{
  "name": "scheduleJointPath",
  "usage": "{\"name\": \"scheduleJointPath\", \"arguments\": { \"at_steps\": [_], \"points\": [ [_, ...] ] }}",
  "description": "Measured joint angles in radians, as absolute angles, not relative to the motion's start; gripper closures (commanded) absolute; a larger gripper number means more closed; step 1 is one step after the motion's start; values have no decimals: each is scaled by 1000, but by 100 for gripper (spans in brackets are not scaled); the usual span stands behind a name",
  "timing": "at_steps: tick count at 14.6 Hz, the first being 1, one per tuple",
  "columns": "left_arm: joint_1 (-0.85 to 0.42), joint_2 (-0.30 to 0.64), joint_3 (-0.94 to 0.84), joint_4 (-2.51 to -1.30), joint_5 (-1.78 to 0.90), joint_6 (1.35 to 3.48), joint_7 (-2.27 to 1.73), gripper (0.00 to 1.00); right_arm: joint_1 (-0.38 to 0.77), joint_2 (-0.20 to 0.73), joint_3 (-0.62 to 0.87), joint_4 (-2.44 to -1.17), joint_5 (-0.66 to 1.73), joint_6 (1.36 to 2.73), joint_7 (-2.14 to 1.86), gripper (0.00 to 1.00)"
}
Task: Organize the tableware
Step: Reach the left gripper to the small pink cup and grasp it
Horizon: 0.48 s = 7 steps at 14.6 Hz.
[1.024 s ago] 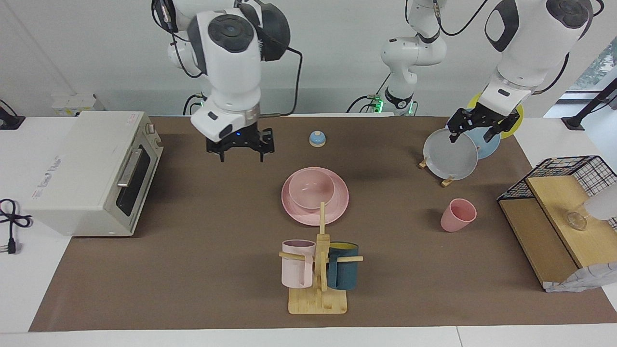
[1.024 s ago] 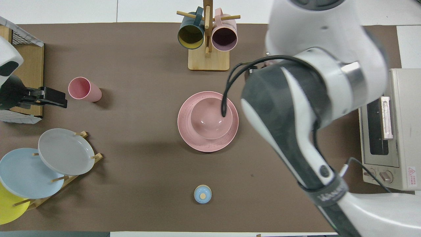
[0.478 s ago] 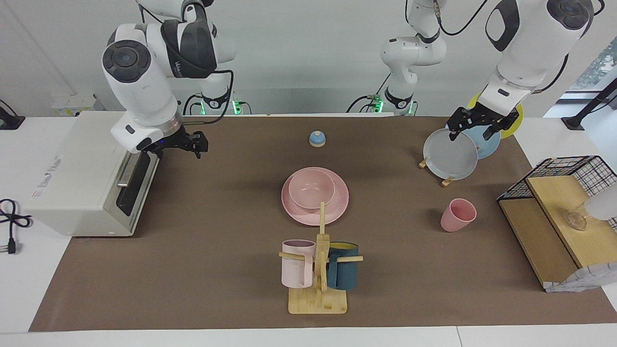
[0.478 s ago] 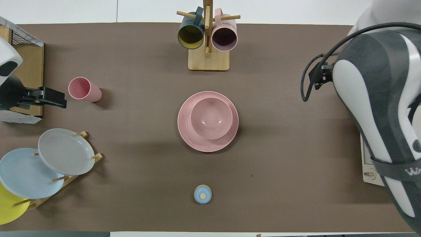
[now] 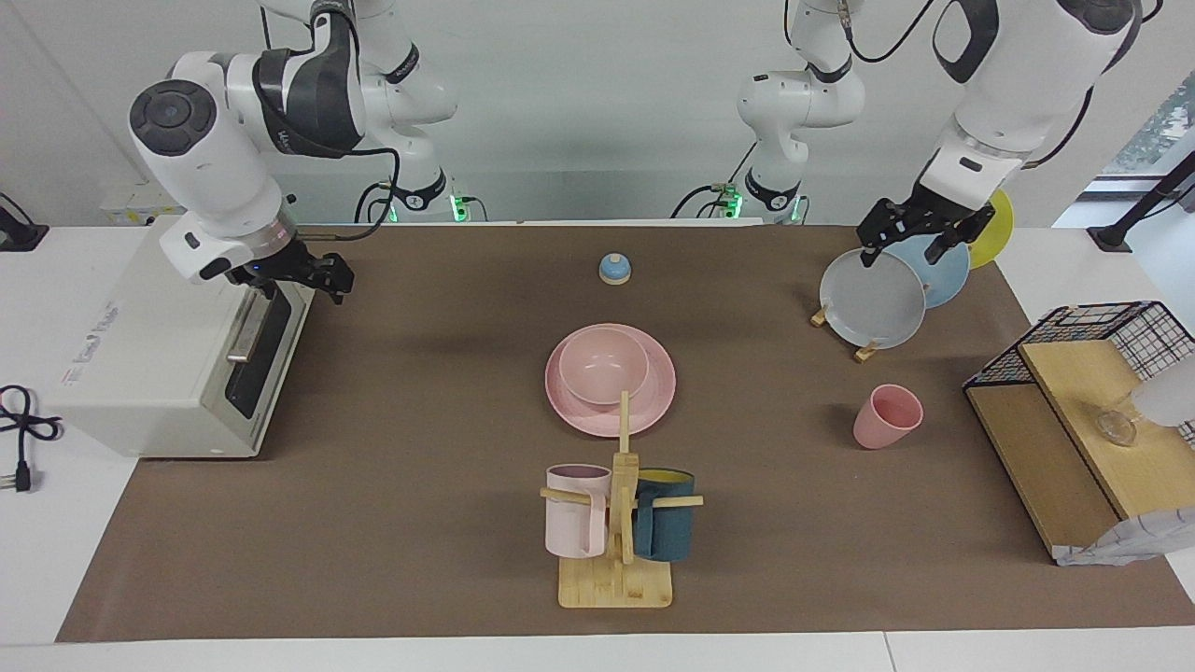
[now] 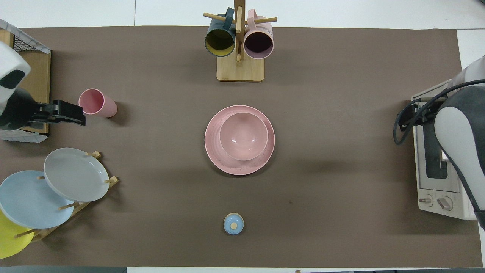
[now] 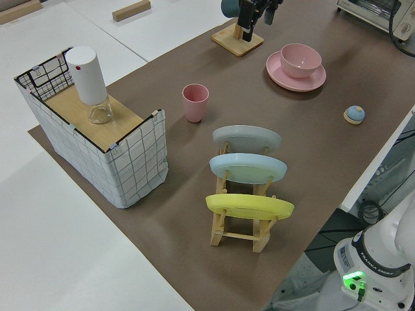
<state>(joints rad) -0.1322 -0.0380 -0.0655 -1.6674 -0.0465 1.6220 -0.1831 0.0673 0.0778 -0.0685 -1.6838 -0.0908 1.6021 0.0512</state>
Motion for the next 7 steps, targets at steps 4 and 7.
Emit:
{"name": "scheduleJointPath", "arguments": {
  "at_steps": [4,7],
  "points": [
    [-139,34,-57,-1688,-40,1726,-197,1,62,44,-69,-1682,-90,1613,47,0],
    [-131,157,-45,-1691,-8,1840,-196,1,43,27,-69,-1682,-82,1619,28,0]
  ]
}}
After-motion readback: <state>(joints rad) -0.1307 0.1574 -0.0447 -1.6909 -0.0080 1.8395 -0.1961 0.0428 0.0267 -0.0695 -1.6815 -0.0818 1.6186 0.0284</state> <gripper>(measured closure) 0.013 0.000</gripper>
